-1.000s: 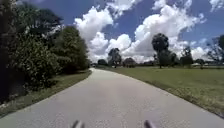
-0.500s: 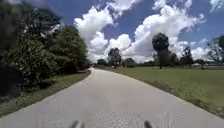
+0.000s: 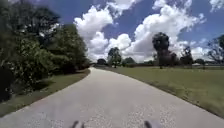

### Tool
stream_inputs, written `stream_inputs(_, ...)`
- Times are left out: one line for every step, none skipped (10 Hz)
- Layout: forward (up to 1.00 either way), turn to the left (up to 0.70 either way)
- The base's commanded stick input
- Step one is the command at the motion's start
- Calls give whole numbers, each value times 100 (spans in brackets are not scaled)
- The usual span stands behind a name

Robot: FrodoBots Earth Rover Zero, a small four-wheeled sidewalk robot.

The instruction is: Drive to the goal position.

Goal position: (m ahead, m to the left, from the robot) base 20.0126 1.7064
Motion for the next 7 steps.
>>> stream_inputs(50,0)
stream_inputs(50,0)
stream_inputs(50,0)
stream_inputs(50,0)
stream_inputs(50,0)
stream_inputs(50,0)
stream_inputs(50,0)
